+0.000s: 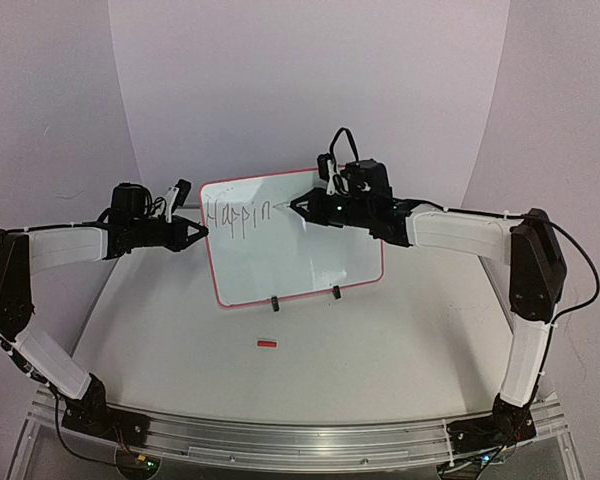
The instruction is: Write a sentence on the whiteboard
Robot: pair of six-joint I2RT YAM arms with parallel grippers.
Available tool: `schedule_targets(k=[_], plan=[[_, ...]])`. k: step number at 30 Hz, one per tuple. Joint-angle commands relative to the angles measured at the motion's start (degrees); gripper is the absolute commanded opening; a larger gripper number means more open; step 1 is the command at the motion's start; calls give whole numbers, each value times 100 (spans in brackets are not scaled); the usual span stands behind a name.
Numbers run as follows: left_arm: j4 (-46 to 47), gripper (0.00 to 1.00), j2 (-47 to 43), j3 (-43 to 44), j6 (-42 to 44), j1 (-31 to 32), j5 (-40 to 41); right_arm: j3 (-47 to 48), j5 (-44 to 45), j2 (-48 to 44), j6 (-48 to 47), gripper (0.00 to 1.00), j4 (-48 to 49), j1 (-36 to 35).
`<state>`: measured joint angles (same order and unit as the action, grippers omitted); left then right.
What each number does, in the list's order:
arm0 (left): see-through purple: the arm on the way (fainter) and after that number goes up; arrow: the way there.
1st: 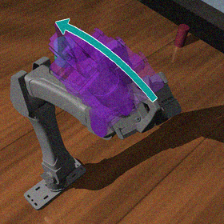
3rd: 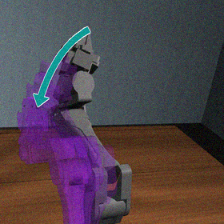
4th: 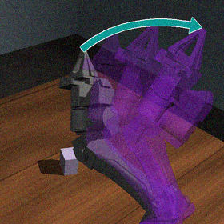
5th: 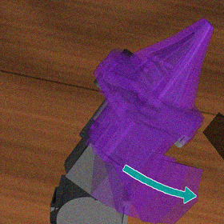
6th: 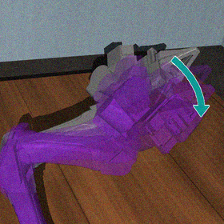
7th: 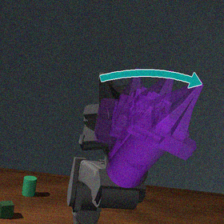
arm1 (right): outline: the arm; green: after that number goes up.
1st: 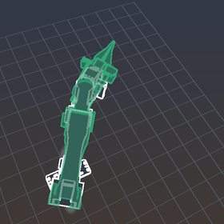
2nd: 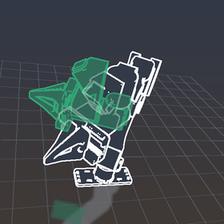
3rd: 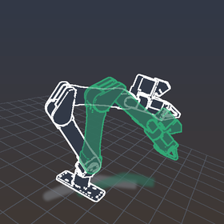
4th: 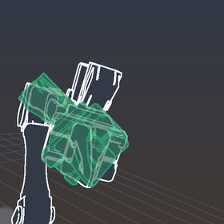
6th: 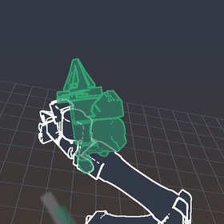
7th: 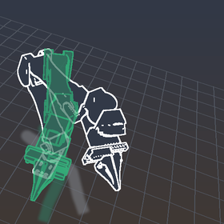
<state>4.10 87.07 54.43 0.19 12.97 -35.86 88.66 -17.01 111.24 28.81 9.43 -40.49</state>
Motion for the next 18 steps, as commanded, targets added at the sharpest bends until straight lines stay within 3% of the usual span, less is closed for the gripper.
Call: schedule_targets(k=[1, 18], plan=[[-183, 0, -23, 201, 371, 19, 234, 1, 240, -54, 88, 0, 120, 58], [-173, 0, -23, 197, 369, 20, 237, -170, 486, -330, 76, 0, 59, 155]])
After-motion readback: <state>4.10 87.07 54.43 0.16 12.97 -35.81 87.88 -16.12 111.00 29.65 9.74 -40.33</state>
